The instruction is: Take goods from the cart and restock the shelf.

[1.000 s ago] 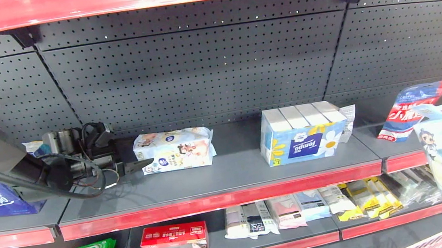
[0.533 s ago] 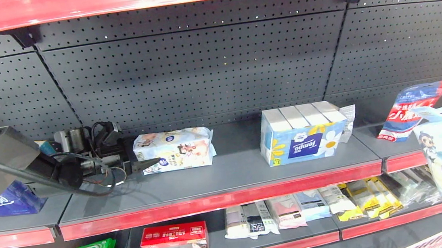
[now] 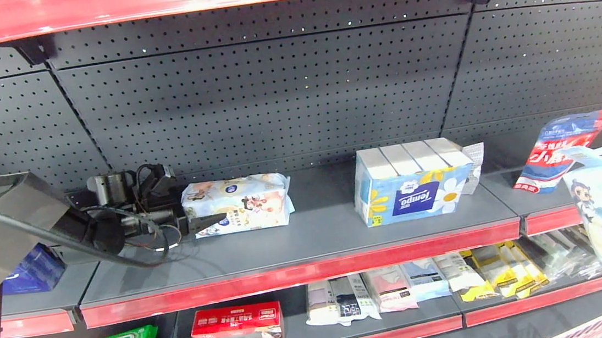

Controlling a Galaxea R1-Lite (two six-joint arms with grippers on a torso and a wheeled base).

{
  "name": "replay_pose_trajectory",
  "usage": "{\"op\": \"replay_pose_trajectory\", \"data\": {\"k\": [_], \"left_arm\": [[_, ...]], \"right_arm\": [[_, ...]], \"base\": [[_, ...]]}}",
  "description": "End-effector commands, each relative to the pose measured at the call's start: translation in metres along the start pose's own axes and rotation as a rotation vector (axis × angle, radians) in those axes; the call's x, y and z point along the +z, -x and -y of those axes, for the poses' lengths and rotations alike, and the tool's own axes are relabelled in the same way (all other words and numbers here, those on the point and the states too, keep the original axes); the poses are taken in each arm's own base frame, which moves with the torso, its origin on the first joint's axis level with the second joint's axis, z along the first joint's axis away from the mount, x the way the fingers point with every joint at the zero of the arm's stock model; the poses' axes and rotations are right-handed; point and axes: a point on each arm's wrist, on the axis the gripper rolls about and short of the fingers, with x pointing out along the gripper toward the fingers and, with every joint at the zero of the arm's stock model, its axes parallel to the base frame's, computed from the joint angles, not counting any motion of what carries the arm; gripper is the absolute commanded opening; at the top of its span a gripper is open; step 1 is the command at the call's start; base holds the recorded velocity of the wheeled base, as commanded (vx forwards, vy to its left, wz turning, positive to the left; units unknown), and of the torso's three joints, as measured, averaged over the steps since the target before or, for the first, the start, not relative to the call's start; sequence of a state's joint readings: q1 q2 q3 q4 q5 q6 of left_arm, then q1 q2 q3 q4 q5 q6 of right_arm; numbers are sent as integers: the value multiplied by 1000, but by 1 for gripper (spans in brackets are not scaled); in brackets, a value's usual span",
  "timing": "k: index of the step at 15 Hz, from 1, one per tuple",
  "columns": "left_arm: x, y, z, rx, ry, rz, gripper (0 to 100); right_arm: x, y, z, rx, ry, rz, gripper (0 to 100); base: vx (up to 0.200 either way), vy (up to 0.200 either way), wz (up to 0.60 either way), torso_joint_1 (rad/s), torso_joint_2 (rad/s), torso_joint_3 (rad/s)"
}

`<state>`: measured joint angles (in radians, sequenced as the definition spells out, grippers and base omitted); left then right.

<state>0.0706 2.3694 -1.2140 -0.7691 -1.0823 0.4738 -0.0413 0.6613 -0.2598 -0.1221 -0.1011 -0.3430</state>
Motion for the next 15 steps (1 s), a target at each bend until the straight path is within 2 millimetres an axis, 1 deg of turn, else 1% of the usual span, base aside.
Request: {"op": "replay_pose_trajectory", "data": {"k": [1,3,6,7,10,13,15], "left_arm": [[2,-2,-1,-2,-7,4,100],[1,-2,-1,1,-6,2,100],[-7,-5,-2,9,-3,-5,100],[-8,-6,-4,14,-14,-1,0],[-7,-10,0,6,-18,-2,0],[-3,-10,0,19,-62,20,0],[-7,-4,13,17,-52,19,0]], "right_arm": [[0,0,0,0,2,-1,0],[-3,-1,-1,4,3,-8,0],[-5,0,-2,8,5,-10,0],[-5,0,-2,8,3,-10,0],[-5,0,-2,10,3,-9,0],[-5,0,-2,12,3,-8,0],[-5,-1,-2,14,4,-13,0]], "base": [[0,0,0,0,0,0],[0,0,0,0,0,0],[0,0,0,0,0,0],[0,0,0,0,0,0],[0,0,0,0,0,0],[0,0,0,0,0,0],[0,0,0,0,0,0]]}}
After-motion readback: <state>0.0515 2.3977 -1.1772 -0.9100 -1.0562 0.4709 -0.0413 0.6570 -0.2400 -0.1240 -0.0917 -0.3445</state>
